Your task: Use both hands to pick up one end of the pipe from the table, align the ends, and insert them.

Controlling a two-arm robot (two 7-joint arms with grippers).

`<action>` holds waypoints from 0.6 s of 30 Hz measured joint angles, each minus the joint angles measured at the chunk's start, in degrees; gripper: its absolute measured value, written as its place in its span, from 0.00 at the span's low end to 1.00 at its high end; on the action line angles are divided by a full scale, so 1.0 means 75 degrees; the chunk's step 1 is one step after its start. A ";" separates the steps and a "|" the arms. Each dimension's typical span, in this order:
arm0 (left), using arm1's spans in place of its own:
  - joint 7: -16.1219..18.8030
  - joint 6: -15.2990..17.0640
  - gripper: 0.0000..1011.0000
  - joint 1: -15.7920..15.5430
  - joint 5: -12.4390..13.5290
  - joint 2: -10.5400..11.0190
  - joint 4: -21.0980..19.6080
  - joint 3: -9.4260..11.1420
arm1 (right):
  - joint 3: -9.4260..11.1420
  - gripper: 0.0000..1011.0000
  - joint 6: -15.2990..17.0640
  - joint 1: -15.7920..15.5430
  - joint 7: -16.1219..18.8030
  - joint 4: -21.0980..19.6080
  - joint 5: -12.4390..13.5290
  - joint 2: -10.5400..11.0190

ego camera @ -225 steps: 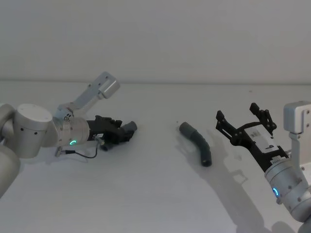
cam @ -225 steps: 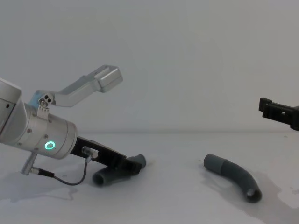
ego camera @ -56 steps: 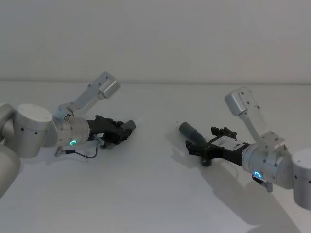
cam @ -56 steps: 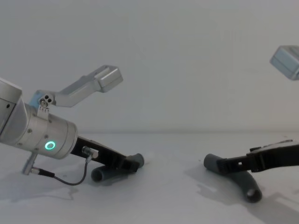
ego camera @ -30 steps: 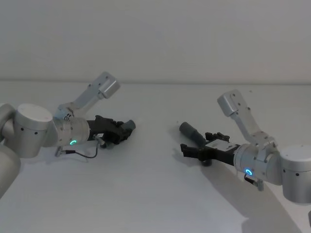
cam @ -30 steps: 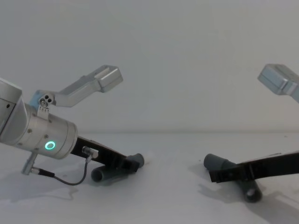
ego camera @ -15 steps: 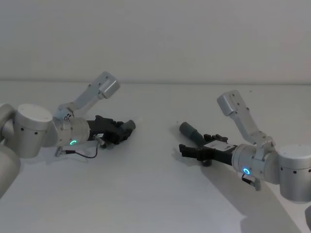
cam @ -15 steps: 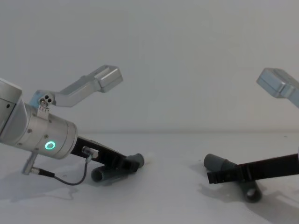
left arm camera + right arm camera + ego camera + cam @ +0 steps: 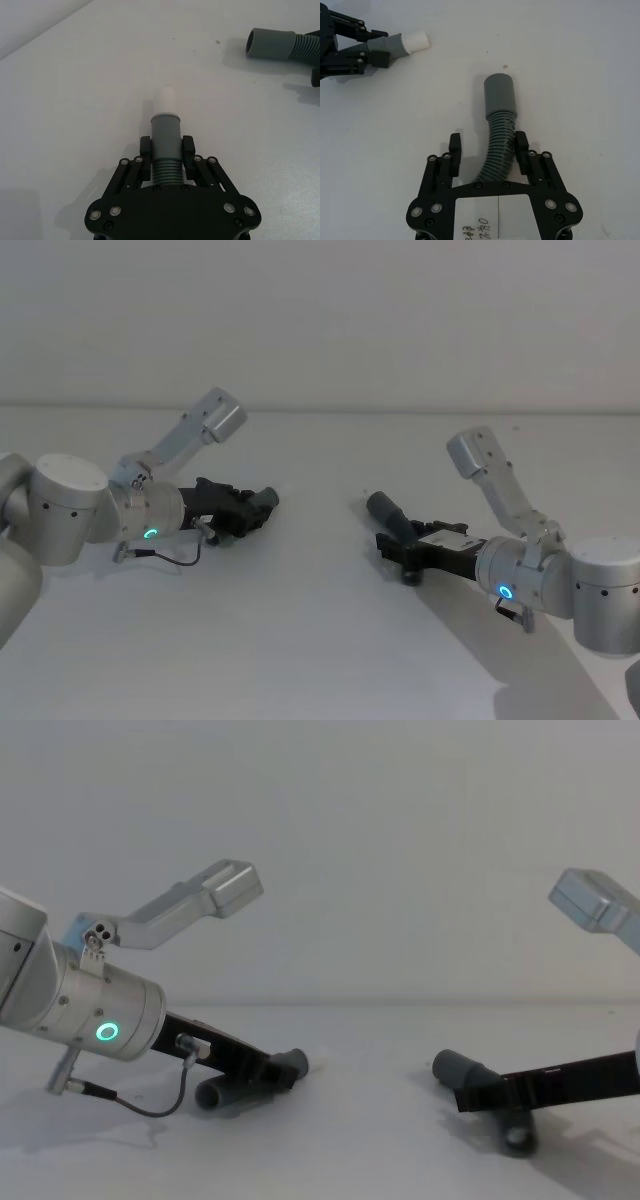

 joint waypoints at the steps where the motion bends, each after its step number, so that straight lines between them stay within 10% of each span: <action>1: 0.0000 0.0000 0.35 0.0000 0.0000 0.0000 0.0000 0.0000 | 0.0001 0.60 0.0003 0.0001 -0.0001 0.0003 0.0003 -0.0003; 11: 0.0000 0.0000 0.35 0.0000 0.0000 0.0000 0.0000 0.0000 | 0.0002 0.27 0.0013 0.0007 -0.0009 0.0019 0.0017 -0.0010; 18: 0.0000 0.0000 0.35 0.0000 0.0000 0.0000 0.0000 0.0000 | 0.0003 0.27 0.0018 0.0013 -0.0014 0.0025 0.0022 -0.0015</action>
